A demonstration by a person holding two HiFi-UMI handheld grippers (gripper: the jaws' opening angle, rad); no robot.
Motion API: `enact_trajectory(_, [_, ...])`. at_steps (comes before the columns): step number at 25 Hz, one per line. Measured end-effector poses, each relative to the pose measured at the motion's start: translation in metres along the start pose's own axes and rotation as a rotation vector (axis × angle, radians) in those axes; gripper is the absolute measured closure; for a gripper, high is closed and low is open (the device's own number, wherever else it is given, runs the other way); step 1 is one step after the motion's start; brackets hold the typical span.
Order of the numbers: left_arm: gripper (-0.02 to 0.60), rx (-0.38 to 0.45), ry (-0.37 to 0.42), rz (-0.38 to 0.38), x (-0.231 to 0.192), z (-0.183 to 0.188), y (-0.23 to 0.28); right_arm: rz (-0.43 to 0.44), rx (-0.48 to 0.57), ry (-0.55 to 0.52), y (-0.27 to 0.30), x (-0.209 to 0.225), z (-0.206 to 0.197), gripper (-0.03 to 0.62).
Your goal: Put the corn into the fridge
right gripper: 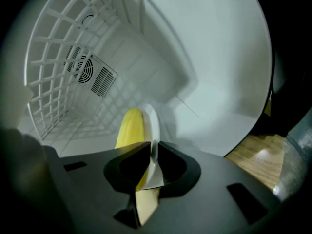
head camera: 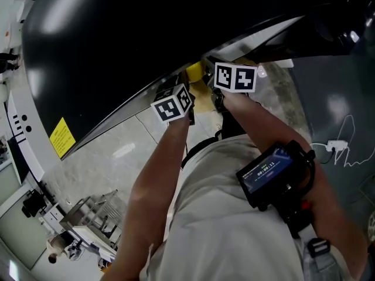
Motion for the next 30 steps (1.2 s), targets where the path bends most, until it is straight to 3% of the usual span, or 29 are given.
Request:
enact_trajectory(13, [0.495,-0.058,0.005,0.010,0.005,0.009,0.030,-0.023,0.042,0.007,0.015,0.004,0.025,0.540])
enact_trajectory(14, [0.495,-0.060,0.000,0.006,0.004,0.008,0.032,-0.054,0.027,0.001,0.012,0.006,0.026,0.540])
enact_trajectory(15, [0.495,-0.061,-0.005,0.002,0.004,0.006,0.034,-0.154,-0.033,-0.012,-0.001,0.015,0.024,0.540])
enact_trajectory(18, [0.495,-0.057,-0.025,-0.010,0.001,0.000,0.038,-0.733,-0.380,-0.083,-0.065,0.072,-0.002,0.540])
enact_trajectory(19, [0.494,-0.055,-0.031,-0.014,0.001,-0.001,0.040,-0.836,-0.437,-0.095,-0.074,0.084,-0.007,0.540])
enact_trajectory(20, [0.494,-0.052,-0.036,-0.017,0.000,-0.003,0.041,-0.861,-0.448,-0.097,-0.075,0.087,-0.008,0.540])
enact_trajectory(21, [0.494,-0.047,-0.039,-0.019,0.000,-0.004,0.042,-0.825,-0.422,-0.090,-0.070,0.083,-0.006,0.540])
enact_trajectory(22, [0.493,-0.040,-0.037,-0.019,0.000,-0.004,0.042,-0.720,-0.355,-0.073,-0.060,0.072,0.000,0.540])
enact_trajectory(25, [0.489,0.005,0.016,-0.001,0.003,0.007,0.038,-0.175,-0.007,-0.004,0.005,0.017,0.030,0.540])
enact_trajectory(26, [0.486,0.029,0.052,0.011,0.006,0.015,0.035,-0.083,0.055,0.003,0.018,0.008,0.035,0.540])
enact_trajectory(28, [0.485,0.064,0.097,0.019,0.009,0.025,0.033,-0.057,0.073,-0.008,0.023,0.007,0.039,0.539])
enact_trajectory(30, [0.485,0.080,0.081,0.010,0.007,0.026,0.034,-0.066,0.038,-0.020,0.023,0.009,0.037,0.539])
Point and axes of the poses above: the fingertips, and each gripper's own axes: y forward along the fingers, x to its right, z out of its top, the point moved 6 cm from there along -y, backward along the fingers, and after that the axes turned 2 degrees about x, right-handed, at the moved point
